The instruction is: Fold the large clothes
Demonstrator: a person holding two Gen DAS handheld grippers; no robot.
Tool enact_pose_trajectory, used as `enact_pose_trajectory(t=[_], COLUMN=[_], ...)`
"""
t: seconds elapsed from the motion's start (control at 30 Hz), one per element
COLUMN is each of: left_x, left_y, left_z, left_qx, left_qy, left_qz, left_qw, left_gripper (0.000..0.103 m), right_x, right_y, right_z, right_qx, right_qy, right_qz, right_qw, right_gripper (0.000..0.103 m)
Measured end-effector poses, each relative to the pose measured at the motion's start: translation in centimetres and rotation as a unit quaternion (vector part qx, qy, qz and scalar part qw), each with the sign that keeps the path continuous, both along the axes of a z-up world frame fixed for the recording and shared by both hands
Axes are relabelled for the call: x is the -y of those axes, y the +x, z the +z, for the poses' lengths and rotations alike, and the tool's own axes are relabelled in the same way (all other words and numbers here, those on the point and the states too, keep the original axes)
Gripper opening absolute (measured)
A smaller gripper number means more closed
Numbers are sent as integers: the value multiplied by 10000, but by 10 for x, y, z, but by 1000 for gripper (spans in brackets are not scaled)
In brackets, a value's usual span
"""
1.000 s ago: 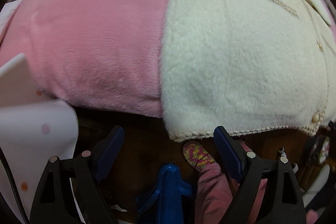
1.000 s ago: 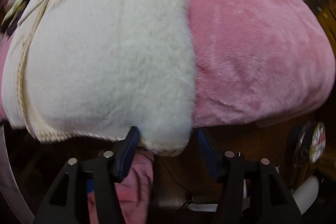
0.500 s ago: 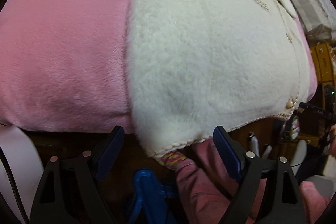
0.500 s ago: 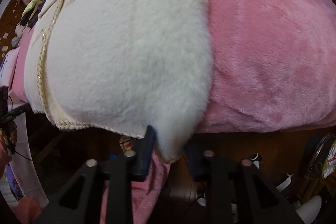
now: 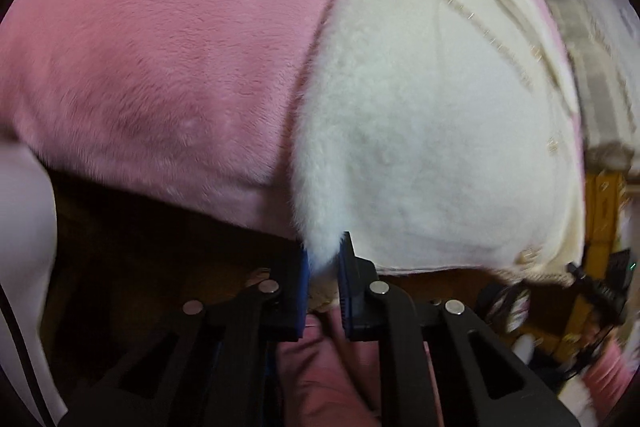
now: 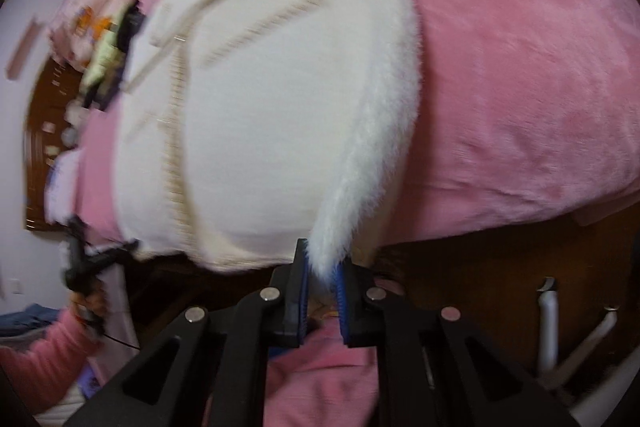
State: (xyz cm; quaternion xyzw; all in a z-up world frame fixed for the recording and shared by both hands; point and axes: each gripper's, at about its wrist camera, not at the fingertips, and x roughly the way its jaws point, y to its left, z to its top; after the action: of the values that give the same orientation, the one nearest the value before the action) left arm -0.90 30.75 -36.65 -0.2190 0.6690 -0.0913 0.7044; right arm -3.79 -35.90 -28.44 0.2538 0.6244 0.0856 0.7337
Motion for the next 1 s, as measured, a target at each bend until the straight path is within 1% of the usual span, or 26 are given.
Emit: enact_pose_trajectory(t=[0.07, 0.1, 0.13, 0.23, 0.3, 0.37, 0.43, 0.47, 0.5, 0.57, 0.63, 0.67, 0.7, 0.77, 0.8, 0.87, 0.9, 0.97, 1.0], left_x=[-2, -1, 0, 11, 17, 23, 29, 30, 35, 40, 43, 45, 44, 42, 41, 39, 39, 36, 34], left_y=[-6, -9, -11, -15, -15, -11, -2, -1, 7, 20, 38, 46, 59, 75, 86, 99, 110, 126, 135], left_z=[9, 15, 21, 42, 60, 75, 94, 99, 115, 128, 143, 148, 157, 167, 174, 180, 185, 196, 202], left_qx=[79, 153, 206, 404, 605, 769, 1004, 1093, 1268, 1437, 1604, 1659, 1715, 1741, 1748, 1823, 1935, 2107, 2177], left_qy=[-278, -530, -654, -845, -1067, -1443, -1861, -1955, -2064, -2192, -2393, -2515, -2682, -2841, -2984, -3123, -3147, -3087, -3071], left_qz=[235, 413, 502, 695, 850, 1101, 1287, 1319, 1365, 1388, 1455, 1487, 1542, 1709, 1837, 1976, 2031, 2146, 2249], left_qw=[9993, 9976, 9964, 9932, 9888, 9804, 9689, 9656, 9606, 9550, 9465, 9419, 9353, 9272, 9201, 9111, 9068, 9024, 8987], left_gripper=[9, 9, 9, 8, 8, 8, 8, 8, 8, 7, 7, 7, 7, 7, 7, 7, 7, 7, 7], right_x=[-16, -22, -28, -48, -58, -66, -69, -70, -72, -74, -73, -73, -66, -54, -49, -32, -24, -10, -1], right_y=[6, 4, 8, 19, 29, 38, 48, 52, 57, 67, 78, 83, 87, 97, 103, 115, 121, 134, 143], right_z=[14, 16, 22, 35, 45, 61, 81, 87, 98, 112, 123, 127, 130, 137, 141, 151, 154, 158, 159], right_qx=[153, 213, 315, 507, 620, 842, 1187, 1294, 1457, 1691, 1875, 1976, 2075, 2254, 2297, 2456, 2551, 2718, 2774], right_qy=[185, 292, 476, 780, 884, 1037, 1246, 1300, 1314, 1329, 1406, 1495, 1632, 1890, 1974, 2143, 2259, 2432, 2475], right_qz=[-36, -62, -116, -245, -289, -334, -369, -375, -375, -358, -384, -440, -525, -778, -907, -1202, -1311, -1478, -1542], right_qw=[9997, 9993, 9983, 9954, 9937, 9905, 9844, 9823, 9798, 9759, 9714, 9678, 9631, 9526, 9487, 9377, 9310, 9193, 9154], right_gripper=[11, 11, 11, 10, 10, 10, 10, 10, 10, 10, 10, 10, 10, 10, 10, 10, 10, 10, 10])
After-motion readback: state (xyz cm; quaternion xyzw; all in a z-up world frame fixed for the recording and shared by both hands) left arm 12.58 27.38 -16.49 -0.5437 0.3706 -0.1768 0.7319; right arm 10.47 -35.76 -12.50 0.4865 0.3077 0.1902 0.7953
